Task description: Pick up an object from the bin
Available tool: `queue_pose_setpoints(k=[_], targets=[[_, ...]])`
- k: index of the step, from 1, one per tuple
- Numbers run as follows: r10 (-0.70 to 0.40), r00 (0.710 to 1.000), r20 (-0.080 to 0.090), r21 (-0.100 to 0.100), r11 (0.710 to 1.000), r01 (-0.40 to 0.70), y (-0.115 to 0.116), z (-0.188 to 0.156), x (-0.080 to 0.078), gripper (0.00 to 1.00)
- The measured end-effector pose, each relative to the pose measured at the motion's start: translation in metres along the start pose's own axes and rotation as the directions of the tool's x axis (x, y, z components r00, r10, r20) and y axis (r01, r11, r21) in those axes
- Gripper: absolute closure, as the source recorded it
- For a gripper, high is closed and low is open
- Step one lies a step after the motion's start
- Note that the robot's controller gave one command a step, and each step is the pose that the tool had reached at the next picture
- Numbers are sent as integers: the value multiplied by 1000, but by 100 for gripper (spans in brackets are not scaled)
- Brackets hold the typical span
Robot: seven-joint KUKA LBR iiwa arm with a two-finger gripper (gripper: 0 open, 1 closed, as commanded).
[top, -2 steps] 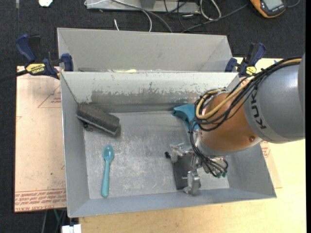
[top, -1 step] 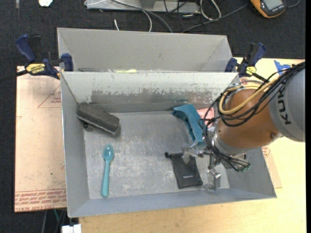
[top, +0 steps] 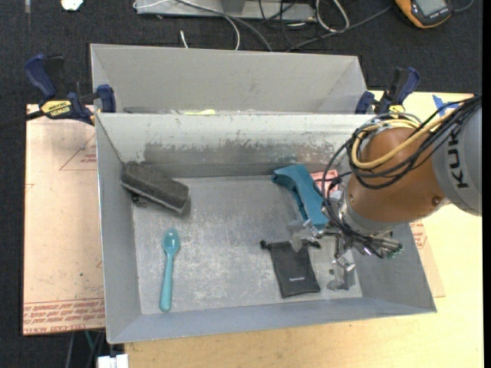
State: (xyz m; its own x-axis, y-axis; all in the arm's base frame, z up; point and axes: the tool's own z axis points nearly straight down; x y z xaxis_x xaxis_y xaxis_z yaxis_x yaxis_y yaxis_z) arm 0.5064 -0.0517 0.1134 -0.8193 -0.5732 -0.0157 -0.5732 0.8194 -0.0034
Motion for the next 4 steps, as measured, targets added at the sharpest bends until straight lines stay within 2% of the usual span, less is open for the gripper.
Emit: queue_pose_setpoints(k=[1,2,3,4], targets=[[-128,992,2,2,992,128,26,27,-1,0],[-210,978,6,5,978,210,51,40,-18,0],[-102,995,6,1,995,102,37,43,-8,100],[-103,995,6,1,995,103,37,43,-8,100]])
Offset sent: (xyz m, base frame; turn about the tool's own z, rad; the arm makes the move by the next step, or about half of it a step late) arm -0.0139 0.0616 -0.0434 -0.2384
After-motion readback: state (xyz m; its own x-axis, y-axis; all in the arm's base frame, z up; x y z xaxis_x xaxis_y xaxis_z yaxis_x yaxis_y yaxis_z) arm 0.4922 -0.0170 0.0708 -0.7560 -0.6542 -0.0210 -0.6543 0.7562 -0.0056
